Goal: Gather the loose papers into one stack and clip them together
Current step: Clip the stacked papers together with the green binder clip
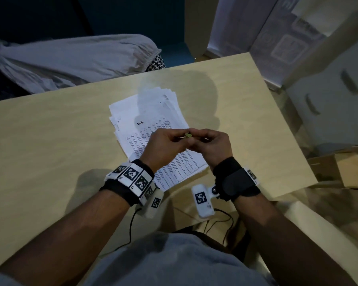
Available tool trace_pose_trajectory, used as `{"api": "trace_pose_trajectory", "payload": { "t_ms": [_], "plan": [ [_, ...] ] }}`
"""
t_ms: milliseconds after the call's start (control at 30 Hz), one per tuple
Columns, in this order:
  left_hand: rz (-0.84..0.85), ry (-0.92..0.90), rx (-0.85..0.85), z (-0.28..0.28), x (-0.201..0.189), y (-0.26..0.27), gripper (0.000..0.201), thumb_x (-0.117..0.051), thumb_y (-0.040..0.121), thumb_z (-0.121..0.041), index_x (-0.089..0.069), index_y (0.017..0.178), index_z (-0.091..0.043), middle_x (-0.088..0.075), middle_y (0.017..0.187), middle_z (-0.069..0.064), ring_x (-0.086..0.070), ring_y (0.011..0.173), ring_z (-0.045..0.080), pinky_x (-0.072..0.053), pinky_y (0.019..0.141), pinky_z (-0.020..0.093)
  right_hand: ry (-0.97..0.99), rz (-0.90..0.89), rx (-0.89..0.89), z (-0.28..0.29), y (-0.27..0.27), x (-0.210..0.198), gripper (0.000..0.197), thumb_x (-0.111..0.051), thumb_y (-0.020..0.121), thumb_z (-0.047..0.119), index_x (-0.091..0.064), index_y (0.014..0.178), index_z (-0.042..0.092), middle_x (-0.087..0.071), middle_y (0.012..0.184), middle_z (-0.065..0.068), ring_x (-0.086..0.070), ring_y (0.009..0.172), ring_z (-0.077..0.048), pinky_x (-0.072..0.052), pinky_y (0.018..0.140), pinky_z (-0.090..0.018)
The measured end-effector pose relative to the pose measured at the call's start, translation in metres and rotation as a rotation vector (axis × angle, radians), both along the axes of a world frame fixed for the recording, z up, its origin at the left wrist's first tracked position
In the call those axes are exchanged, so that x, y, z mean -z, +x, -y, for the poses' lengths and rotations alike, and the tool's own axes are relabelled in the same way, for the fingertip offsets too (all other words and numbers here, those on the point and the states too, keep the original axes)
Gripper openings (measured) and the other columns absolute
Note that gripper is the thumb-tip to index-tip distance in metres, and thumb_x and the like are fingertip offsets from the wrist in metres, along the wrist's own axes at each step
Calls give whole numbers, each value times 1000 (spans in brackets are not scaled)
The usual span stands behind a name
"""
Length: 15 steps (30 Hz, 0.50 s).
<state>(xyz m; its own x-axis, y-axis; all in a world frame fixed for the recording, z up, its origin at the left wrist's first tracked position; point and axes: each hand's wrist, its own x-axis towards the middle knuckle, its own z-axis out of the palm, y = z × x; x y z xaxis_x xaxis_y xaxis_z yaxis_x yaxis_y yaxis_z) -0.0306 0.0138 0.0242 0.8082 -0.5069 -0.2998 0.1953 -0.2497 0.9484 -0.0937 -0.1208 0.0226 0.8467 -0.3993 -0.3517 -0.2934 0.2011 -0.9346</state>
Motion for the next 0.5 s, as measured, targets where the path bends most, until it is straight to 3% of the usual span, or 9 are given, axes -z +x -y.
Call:
{"api": "trace_pose_trajectory", "payload": {
  "t_ms": [67,167,267,333,367,433,500],
  "plan": [
    [-53,-26,-19,6,-2,-3,32,-75,80,-14,-70,112,-12,-75,92,6,-72,85,18,-58,80,31,-88,-43,-11,6,-2,3,23,-79,74,9,-73,93,20,-73,89,-9,-72,79,-25,-60,77,-37],
    [-159,-47,-5,11,1,-4,51,-74,80,-9,-58,128,-8,-73,103,7,-70,94,21,-57,85,31,-264,-54,-109,16,-9,10,38,-79,75,25,-63,108,35,-65,110,3,-69,87,-16,-59,76,-27],
    [-291,-17,75,13,11,-6,82,-72,82,-14,-25,148,-9,-71,113,6,-69,99,17,-54,90,34,-353,-57,-182,19,-26,16,30,-75,79,27,-66,108,26,-68,105,4,-67,86,-9,-55,77,-19],
    [-314,40,168,14,19,-8,83,-68,85,-24,-18,150,-11,-71,111,4,-69,98,14,-55,88,34,-395,-104,-160,24,-39,26,25,-76,79,22,-69,102,20,-70,100,2,-67,84,-8,-52,73,-15],
    [-258,87,219,15,24,-8,76,-64,88,-26,-22,150,-14,-70,112,3,-69,97,11,-56,87,33,-389,-148,-119,28,-46,34,23,-77,78,19,-70,100,19,-70,96,1,-68,83,-11,-53,74,-18],
    [14,224,319,17,39,-4,57,-60,92,-19,-37,145,-20,-67,118,-3,-65,97,4,-54,91,35,-312,-283,19,36,-59,51,16,-78,75,16,-72,90,21,-71,85,-2,-68,79,-20,-56,78,-30],
    [331,398,446,22,52,6,51,-59,92,-6,-47,138,-22,-60,128,-2,-59,109,10,-46,102,37,-215,-387,120,42,-70,66,13,-80,74,14,-71,77,23,-70,77,-3,-66,72,-21,-57,80,-36]
  ]
}}
